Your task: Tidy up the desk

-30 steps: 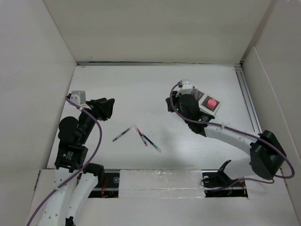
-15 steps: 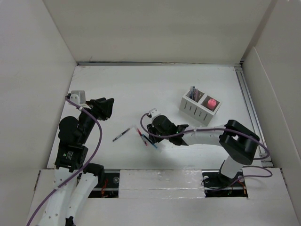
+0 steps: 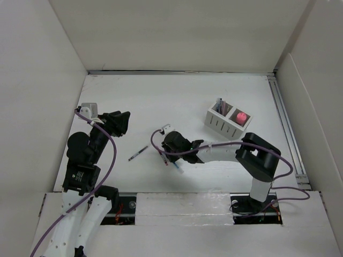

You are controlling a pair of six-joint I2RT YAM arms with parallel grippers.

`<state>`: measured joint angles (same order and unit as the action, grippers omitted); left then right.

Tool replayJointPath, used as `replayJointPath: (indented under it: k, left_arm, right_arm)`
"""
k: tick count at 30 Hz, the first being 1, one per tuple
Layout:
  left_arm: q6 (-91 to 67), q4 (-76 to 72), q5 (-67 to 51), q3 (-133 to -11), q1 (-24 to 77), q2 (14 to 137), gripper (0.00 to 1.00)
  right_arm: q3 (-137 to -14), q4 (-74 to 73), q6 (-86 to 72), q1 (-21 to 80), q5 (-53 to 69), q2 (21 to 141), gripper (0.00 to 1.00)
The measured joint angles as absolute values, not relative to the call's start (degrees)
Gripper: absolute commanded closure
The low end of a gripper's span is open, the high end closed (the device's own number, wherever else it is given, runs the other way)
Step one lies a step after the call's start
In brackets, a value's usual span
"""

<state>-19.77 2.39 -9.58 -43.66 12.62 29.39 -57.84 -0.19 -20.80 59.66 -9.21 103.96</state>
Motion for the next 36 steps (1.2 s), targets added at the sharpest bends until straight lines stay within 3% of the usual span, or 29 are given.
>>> replayJointPath:
  k: [2, 8, 12, 21, 27, 36]
  left_arm:
    - [-19.77, 2.39, -9.56, -43.66, 12.62, 29.36, 0.59]
    - [-19.77, 2.39, -9.56, -43.66, 12.62, 29.32, 0.59]
    - [-19.77, 2.39, -9.69, -43.66, 12.62, 29.32, 0.59]
    - [-19.77, 2.39, -9.74, -43.66, 12.62, 28.49, 0.59]
    - [-19.77, 2.39, -9.82, -43.66, 12.62, 27.7, 0.59]
    - [-19.77, 2.39, -9.85, -43.66, 12.62, 27.62, 0.59]
  right_arm:
    - [-59.57, -1.08, -20.82, 59.66, -10.98, 105.19, 1.0]
    - [-60.88, -2.66, -21.41, 59.29, -16.75, 105.62, 1.0]
    - [-58.72, -3.64, -22.0, 56.16, -19.77, 99.42, 1.0]
    - [-58.13, 11.62, -22.22, 31.94, -33.95, 77.76, 1.0]
    - [-59.46, 17.63, -20.64, 19.4, -37.26, 82.83, 1.0]
    - [-59.35, 18.65, -18.17, 18.2, -37.93, 89.97, 1.0]
